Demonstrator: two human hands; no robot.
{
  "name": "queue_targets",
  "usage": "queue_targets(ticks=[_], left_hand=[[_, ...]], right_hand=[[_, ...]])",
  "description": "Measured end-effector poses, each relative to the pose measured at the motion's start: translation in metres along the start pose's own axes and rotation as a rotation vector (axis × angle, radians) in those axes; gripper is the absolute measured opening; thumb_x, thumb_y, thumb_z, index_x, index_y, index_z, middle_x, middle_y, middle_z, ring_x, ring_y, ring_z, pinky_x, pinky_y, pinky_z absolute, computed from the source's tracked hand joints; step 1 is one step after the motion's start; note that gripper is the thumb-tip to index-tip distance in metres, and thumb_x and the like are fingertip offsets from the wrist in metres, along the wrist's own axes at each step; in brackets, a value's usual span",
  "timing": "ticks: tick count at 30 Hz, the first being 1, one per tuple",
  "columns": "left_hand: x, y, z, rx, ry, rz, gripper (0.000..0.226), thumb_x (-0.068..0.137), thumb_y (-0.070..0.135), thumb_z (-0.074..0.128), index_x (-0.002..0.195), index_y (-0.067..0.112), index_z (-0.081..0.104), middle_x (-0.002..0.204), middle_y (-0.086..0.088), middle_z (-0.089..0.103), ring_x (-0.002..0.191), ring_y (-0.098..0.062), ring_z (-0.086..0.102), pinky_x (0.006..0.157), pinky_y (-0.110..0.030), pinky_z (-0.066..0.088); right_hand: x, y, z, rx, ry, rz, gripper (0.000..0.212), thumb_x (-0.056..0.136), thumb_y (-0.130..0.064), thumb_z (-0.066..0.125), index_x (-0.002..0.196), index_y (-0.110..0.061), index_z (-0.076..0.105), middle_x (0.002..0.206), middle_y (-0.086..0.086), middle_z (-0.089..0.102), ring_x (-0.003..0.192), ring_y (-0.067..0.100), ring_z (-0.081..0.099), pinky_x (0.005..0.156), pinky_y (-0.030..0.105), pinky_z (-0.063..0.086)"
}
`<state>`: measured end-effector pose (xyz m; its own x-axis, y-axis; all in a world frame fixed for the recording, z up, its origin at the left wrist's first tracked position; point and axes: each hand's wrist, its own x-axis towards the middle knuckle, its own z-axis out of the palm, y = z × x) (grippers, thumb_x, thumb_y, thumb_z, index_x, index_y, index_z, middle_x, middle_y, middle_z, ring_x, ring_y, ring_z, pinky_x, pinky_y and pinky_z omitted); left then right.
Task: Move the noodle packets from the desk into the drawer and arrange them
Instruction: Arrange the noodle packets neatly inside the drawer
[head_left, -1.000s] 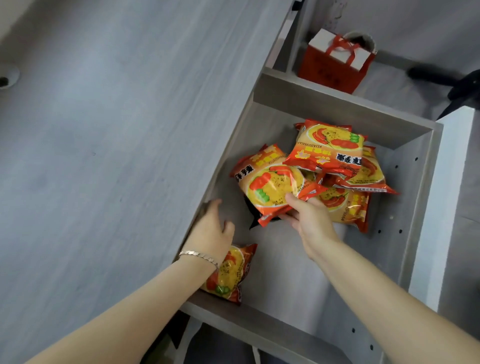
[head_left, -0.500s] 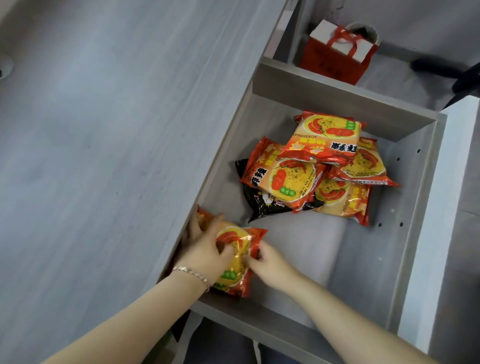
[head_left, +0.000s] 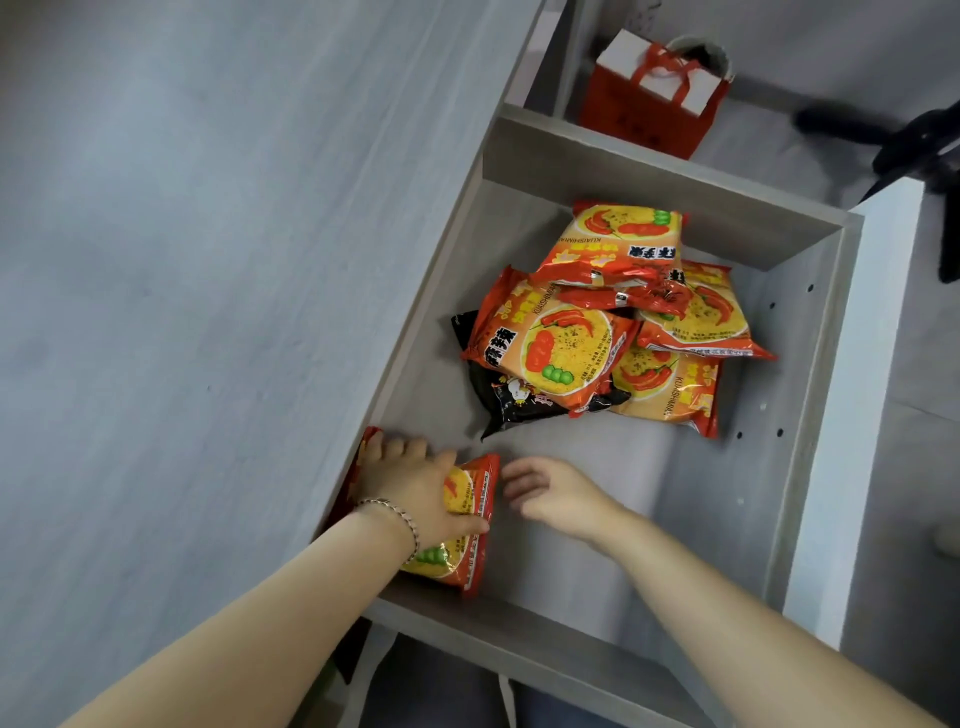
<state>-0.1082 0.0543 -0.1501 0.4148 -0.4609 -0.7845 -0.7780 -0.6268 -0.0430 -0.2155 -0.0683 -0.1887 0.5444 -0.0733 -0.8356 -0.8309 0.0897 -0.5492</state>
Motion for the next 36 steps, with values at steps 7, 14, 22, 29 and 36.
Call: queue_targets(ticks=[7,14,22,29,36], left_hand=[[0.003,0.006,0.004,0.071,-0.038,0.01,0.088,0.072,0.059,0.062,0.144,0.027,0.023,0.146,-0.005,0.038,0.137,-0.029,0.031,0.117,-0.052,0.004],[0.008,-0.001,0.0,0.02,-0.058,-0.013,0.084,0.072,0.062,0.06,0.142,0.026,0.03,0.144,-0.004,0.04,0.136,-0.026,0.032,0.118,-0.046,0.008],[0.004,-0.005,0.006,0.001,-0.005,0.014,0.078,0.076,0.062,0.054,0.143,0.033,0.026,0.146,-0.005,0.038,0.137,-0.029,0.028,0.117,-0.045,0.006],[0.002,-0.002,0.005,-0.008,-0.003,-0.004,0.069,0.078,0.06,0.051,0.139,0.031,0.036,0.145,-0.004,0.04,0.137,-0.029,0.029,0.118,-0.046,0.006],[0.003,0.002,0.007,-0.033,0.01,-0.01,0.069,0.078,0.057,0.053,0.139,0.029,0.037,0.145,0.002,0.042,0.136,-0.024,0.031,0.118,-0.048,0.007]], right_hand=[[-0.012,-0.029,-0.032,0.358,0.786,-0.094,0.034,0.086,-0.022,0.055,0.116,-0.007,0.045,0.083,0.006,0.057,0.07,0.017,0.054,0.058,0.026,0.038],[0.014,-0.057,-0.051,0.48,0.745,0.067,0.062,0.077,-0.042,0.067,0.124,-0.004,0.05,0.119,0.008,0.063,0.108,0.027,0.06,0.091,0.037,0.05],[-0.012,-0.052,-0.067,0.889,0.308,-0.062,0.031,0.088,-0.005,0.057,0.119,-0.005,0.057,0.103,0.009,0.065,0.08,0.013,0.062,0.056,0.018,0.057],[-0.066,0.017,-0.064,0.812,0.097,0.011,0.025,0.088,0.005,0.047,0.103,-0.012,0.06,0.083,0.004,0.077,0.07,0.016,0.074,0.061,0.026,0.061],[-0.066,0.068,-0.031,0.367,0.202,0.209,0.037,0.086,0.008,0.052,0.119,-0.008,0.05,0.102,0.008,0.063,0.101,0.03,0.062,0.092,0.045,0.051]])
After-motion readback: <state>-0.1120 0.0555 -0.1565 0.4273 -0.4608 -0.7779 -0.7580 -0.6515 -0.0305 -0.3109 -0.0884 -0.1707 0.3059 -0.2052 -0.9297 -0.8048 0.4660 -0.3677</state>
